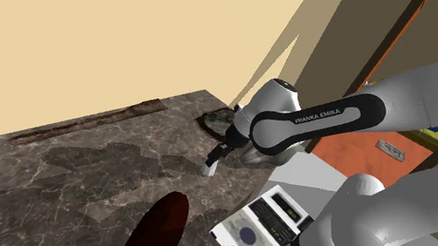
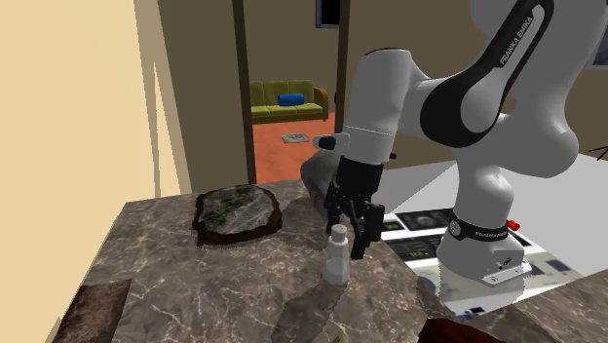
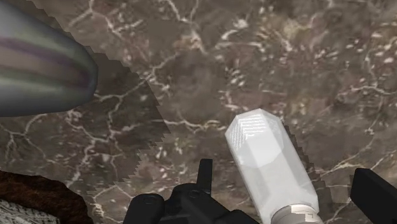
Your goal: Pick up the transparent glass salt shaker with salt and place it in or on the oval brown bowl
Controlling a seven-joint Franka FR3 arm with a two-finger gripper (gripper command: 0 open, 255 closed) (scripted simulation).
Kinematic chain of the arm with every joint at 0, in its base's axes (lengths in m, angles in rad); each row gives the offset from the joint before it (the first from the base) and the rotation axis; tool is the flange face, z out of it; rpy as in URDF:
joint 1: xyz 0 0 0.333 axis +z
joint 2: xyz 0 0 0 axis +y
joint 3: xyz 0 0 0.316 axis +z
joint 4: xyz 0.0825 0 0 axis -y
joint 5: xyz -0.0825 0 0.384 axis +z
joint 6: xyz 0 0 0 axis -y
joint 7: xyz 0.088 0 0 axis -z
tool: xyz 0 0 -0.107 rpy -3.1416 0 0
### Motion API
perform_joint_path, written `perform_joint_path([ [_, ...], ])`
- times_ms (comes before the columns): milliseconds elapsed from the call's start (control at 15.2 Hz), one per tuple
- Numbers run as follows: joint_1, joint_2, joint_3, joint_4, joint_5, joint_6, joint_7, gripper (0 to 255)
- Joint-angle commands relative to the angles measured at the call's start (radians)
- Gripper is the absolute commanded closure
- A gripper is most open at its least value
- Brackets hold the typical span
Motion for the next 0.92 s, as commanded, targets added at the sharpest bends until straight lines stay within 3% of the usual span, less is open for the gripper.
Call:
perform_joint_path([
  [0,0.000,0.000,0.000,0.000,0.000,0.000,0.000,0],
  [66,0.000,0.000,0.000,0.000,0.000,0.000,0.000,255],
  [660,0.000,0.000,0.000,0.000,0.000,0.000,0.000,255],
  [858,-0.012,-0.042,0.006,0.016,-0.016,-0.058,0.015,255],
])
